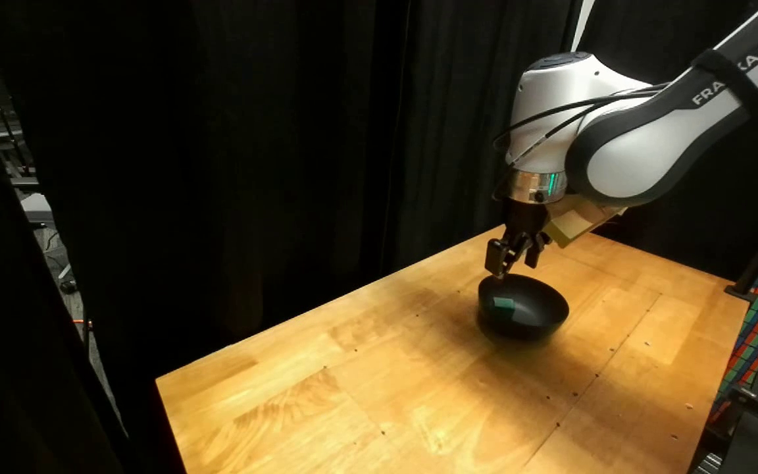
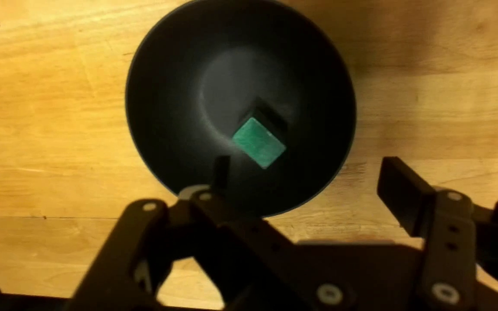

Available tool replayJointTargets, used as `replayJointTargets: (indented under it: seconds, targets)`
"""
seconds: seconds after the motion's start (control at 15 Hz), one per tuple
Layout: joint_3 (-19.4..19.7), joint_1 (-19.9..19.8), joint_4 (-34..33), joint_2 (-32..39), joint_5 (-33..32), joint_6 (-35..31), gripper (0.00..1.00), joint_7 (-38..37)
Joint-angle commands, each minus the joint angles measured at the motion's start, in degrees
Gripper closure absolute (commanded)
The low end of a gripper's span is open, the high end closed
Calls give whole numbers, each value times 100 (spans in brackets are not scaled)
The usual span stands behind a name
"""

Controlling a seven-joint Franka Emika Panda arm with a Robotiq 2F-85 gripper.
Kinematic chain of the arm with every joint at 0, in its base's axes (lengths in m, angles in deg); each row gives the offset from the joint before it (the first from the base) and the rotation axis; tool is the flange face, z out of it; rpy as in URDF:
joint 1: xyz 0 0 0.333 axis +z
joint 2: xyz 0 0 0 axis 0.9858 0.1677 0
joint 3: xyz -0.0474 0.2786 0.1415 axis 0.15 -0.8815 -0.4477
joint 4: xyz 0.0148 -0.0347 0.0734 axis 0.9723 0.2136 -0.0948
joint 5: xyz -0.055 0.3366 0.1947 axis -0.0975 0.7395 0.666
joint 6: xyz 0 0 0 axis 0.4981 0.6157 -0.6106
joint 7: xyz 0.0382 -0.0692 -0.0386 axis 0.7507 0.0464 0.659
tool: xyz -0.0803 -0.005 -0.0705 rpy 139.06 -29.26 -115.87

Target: Put the green block in the bowl

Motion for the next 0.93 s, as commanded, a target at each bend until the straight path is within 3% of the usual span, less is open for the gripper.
replayJointTargets:
  seconds: [0.0, 0.2, 0.53, 0.67, 0.73, 0.87]
  targets:
    - [-527, -414, 388, -656, 1099, 201, 0, 1253]
    - [-667, -553, 586, -1252, 1692, 691, 0, 1808]
    - [-665, -635, 756, -2201, 1733, 1461, 0, 1944]
    - [-659, -643, 733, -2420, 1858, 1807, 0, 1957]
    - [-695, -660, 596, -2048, 1682, 1588, 0, 1814]
    - [-698, -663, 644, -2263, 1734, 1759, 0, 1822]
